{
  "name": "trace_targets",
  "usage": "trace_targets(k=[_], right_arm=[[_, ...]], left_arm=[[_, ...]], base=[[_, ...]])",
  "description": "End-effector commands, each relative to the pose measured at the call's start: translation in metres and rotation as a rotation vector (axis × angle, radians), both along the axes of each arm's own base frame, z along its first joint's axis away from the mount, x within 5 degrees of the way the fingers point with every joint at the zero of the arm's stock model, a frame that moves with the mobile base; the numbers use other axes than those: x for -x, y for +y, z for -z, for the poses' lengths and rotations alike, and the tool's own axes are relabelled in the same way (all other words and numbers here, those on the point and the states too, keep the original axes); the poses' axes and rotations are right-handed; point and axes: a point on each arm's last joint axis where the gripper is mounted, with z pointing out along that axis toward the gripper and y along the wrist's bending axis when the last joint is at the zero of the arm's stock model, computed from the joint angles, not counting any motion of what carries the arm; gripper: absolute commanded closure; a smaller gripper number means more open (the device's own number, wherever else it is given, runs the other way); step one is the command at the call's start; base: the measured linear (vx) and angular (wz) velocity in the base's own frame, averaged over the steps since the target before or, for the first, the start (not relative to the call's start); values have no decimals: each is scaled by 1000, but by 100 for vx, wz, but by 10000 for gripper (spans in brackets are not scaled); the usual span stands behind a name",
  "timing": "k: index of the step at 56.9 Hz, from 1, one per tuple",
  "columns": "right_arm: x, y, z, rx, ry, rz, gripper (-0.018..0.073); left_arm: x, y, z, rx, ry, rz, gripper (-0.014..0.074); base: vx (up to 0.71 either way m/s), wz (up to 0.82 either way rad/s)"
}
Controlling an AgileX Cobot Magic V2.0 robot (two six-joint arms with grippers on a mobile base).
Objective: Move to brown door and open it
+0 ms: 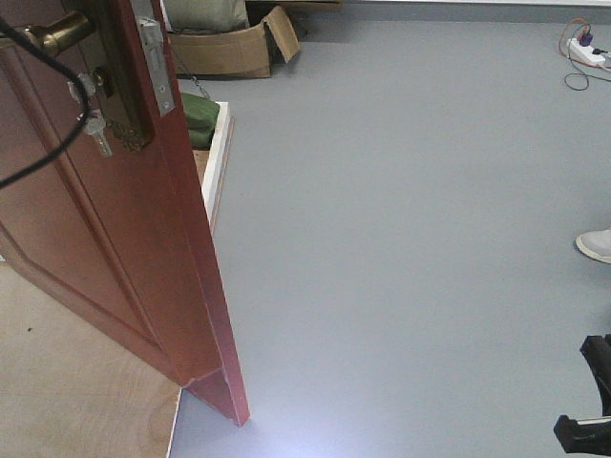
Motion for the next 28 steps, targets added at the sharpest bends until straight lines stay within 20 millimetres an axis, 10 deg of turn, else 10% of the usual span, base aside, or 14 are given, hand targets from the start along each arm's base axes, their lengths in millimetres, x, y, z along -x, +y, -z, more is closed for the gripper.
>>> trace_targets(k=[1, 28], right_arm=[[-2, 0, -6, 5, -78, 2, 559], [-2, 0, -6, 5, -78, 2, 559]], left_arm=[[17, 3, -22, 42, -116, 17, 530], [15, 2, -21, 40, -110, 17, 530]], base=[[0, 0], [0, 0]])
